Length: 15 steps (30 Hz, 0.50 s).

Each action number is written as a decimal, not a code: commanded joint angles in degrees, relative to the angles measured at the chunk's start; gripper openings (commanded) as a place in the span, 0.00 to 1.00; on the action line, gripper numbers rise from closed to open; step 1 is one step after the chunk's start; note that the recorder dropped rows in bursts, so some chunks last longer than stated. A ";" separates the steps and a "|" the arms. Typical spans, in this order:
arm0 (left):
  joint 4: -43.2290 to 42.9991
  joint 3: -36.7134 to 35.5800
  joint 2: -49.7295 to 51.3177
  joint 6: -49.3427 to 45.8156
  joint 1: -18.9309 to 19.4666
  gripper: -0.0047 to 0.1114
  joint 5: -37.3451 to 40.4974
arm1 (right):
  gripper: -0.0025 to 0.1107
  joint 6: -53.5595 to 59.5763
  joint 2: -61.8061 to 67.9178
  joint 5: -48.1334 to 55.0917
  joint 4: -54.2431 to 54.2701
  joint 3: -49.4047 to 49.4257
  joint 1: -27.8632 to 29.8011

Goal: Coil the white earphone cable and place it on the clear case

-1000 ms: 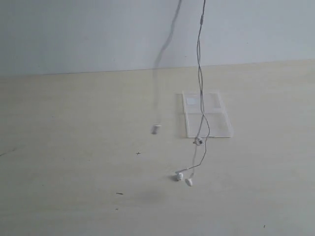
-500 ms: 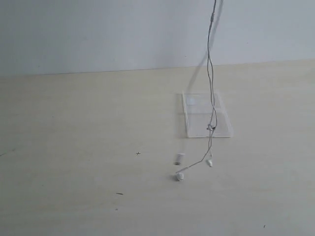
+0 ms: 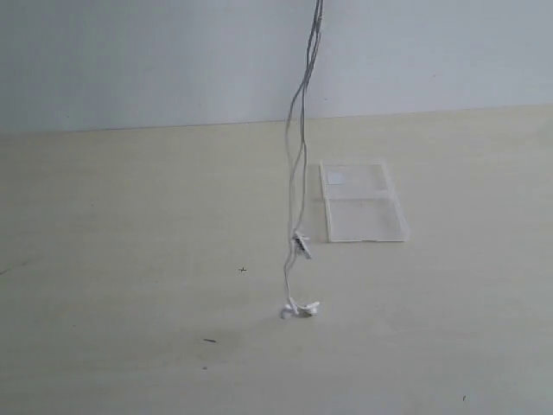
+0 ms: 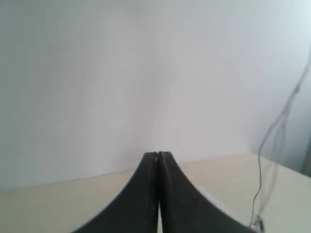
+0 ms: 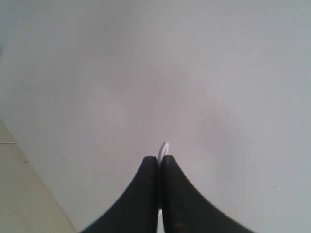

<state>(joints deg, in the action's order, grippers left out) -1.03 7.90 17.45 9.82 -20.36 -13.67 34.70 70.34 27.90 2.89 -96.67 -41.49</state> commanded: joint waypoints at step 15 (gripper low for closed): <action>-18.08 19.19 56.50 9.48 -8.60 0.38 -19.50 | 0.02 -0.02 0.16 3.12 4.19 -0.44 0.15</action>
<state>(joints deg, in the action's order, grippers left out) -16.25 23.23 69.12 13.89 -28.63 -31.27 34.70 70.34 30.81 6.94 -96.67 -41.49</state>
